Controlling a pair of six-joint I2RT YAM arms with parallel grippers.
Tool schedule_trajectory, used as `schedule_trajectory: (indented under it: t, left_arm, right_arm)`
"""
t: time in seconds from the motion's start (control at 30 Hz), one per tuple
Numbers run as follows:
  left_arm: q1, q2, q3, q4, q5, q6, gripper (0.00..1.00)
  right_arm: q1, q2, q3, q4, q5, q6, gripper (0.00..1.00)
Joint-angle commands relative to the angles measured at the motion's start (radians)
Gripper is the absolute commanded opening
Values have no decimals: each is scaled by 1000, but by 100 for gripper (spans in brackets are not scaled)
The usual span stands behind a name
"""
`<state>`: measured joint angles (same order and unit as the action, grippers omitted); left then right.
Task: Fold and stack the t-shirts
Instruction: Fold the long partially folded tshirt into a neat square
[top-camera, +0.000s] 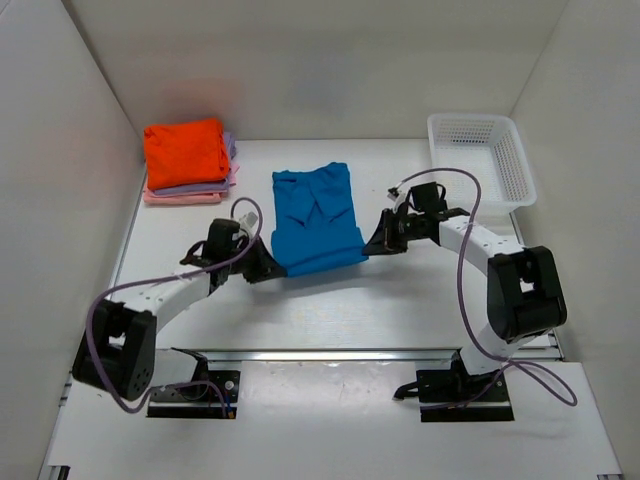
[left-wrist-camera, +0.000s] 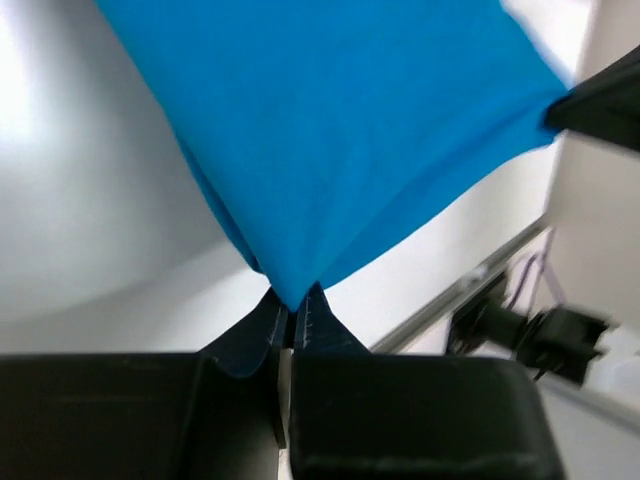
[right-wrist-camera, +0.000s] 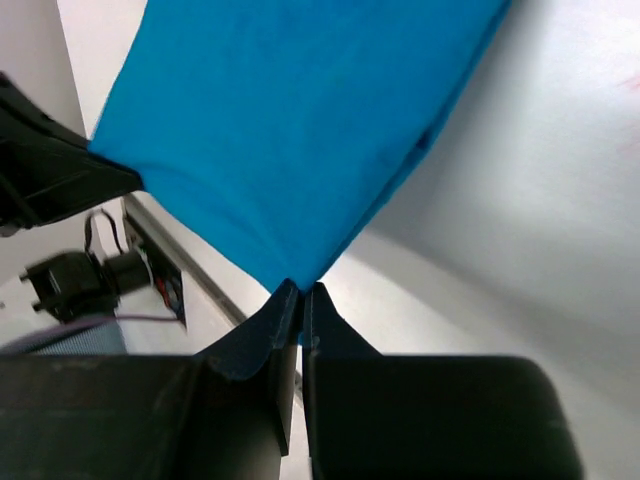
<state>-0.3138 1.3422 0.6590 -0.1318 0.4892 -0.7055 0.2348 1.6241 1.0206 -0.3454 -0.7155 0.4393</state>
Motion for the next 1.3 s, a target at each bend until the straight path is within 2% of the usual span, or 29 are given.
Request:
schedule_trajectory:
  t: [0.0, 0.17, 0.27, 0.37, 0.43, 0.5, 0.57, 0.67, 0.73, 0.8, 0.83, 0.87, 0.9, 0.93, 1.0, 1.07, 1.13, 1.27]
  left_arm:
    - [-25, -73, -148, -127, 8, 46, 0]
    - [-79, -251, -361, -152, 28, 3, 0]
    - [-85, -378, -427, -184, 37, -46, 0]
    - [-65, -480, -455, -203, 54, -84, 0]
    - [-38, -511, -446, -187, 71, -100, 0]
    - [13, -487, -386, -166, 81, -103, 0]
    - [38, -405, -296, -147, 84, -80, 0]
    - [91, -195, -86, -121, 84, -20, 0]
    - [128, 5, 57, -74, 94, 1, 0]
    - [156, 152, 283, -52, 74, 27, 0]
    - [174, 202, 338, -45, 59, 35, 2]
    - [174, 301, 441, -37, 30, 43, 18]
    - [195, 384, 534, -22, 47, 37, 42]
    - [211, 467, 569, -2, 51, 28, 52]
    - [238, 538, 640, 59, 81, -33, 69]
    - [255, 568, 614, 153, 92, -72, 78]
    - [269, 539, 538, 188, 68, -78, 78]
    - [263, 488, 441, 153, 31, -20, 79]
  right_arm:
    - [44, -26, -77, -83, -28, -54, 0]
    - [161, -136, -328, -38, -36, 7, 0]
    - [216, -225, -427, -10, -39, 68, 0]
    - [233, -262, -467, -9, -55, 101, 0]
    - [203, -247, -432, -27, -84, 85, 0]
    - [172, -204, -357, -64, -94, 47, 0]
    - [140, -141, -202, -121, -104, -5, 0]
    - [81, -3, 49, -185, -99, -54, 0]
    - [43, 154, 226, -223, -88, -80, 0]
    - [17, 257, 460, -260, -70, -70, 0]
    - [3, 342, 526, -271, -61, -73, 5]
    - [-8, 373, 635, -274, -44, -70, 11]
    - [-12, 440, 726, -286, -29, -57, 24]
    - [-29, 500, 768, -296, -30, -56, 38]
    - [-34, 555, 880, -294, -12, -65, 43]
    - [-45, 568, 903, -317, 28, -85, 44]
    - [-48, 536, 854, -285, 33, -92, 43]
    - [-67, 401, 630, -166, 30, -79, 42]
